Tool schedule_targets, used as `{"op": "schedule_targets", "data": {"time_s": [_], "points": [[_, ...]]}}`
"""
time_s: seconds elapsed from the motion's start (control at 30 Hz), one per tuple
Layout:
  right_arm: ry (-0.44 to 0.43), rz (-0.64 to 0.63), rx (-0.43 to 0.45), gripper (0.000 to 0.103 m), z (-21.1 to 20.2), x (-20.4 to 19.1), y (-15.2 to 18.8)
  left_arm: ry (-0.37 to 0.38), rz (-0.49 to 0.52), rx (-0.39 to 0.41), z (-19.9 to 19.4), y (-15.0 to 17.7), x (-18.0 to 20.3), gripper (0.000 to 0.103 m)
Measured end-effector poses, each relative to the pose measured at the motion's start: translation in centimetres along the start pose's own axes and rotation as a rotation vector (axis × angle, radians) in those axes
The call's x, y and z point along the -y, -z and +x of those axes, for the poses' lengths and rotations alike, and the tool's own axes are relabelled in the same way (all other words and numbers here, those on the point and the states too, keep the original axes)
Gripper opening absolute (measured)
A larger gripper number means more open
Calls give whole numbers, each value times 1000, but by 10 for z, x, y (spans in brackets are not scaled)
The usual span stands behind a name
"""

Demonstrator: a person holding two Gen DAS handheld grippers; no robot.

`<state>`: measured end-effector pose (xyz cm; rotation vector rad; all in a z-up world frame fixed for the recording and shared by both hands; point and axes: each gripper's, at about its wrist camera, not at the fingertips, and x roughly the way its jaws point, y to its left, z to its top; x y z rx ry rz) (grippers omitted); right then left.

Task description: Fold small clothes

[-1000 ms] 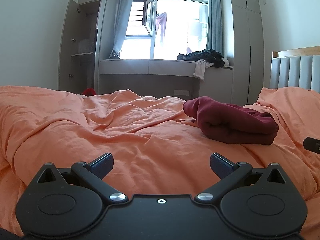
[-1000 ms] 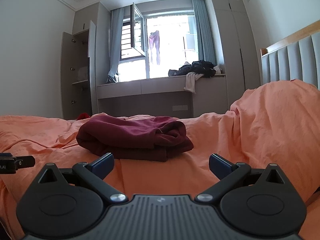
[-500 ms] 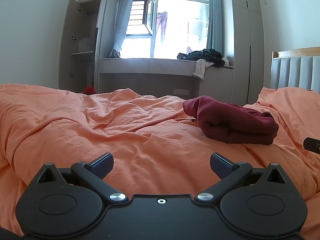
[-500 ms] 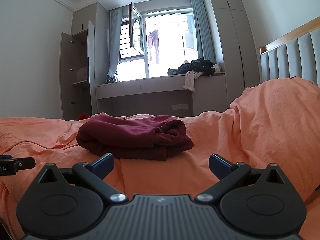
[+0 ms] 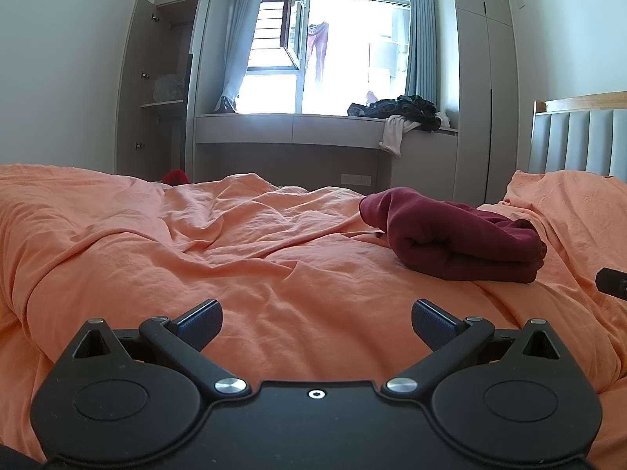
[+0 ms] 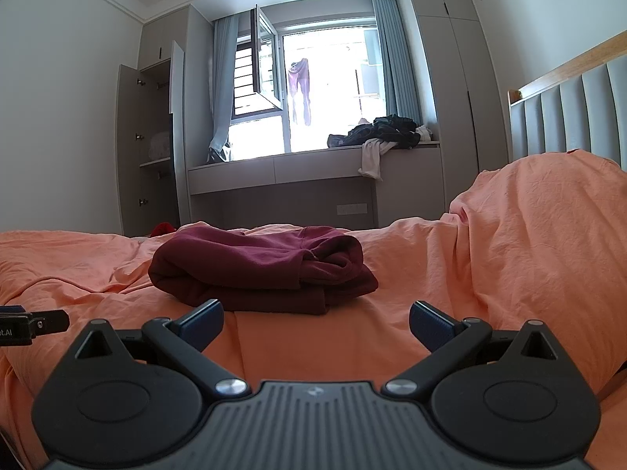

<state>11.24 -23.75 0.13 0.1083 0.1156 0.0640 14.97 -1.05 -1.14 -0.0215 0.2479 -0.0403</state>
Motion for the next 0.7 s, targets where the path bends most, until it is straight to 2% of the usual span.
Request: {"op": "schedule_targets", "data": {"time_s": [0.7], "points": [[5,6,2,103,0,0,0,-7,-2,-1,1,0,-2,103]]}}
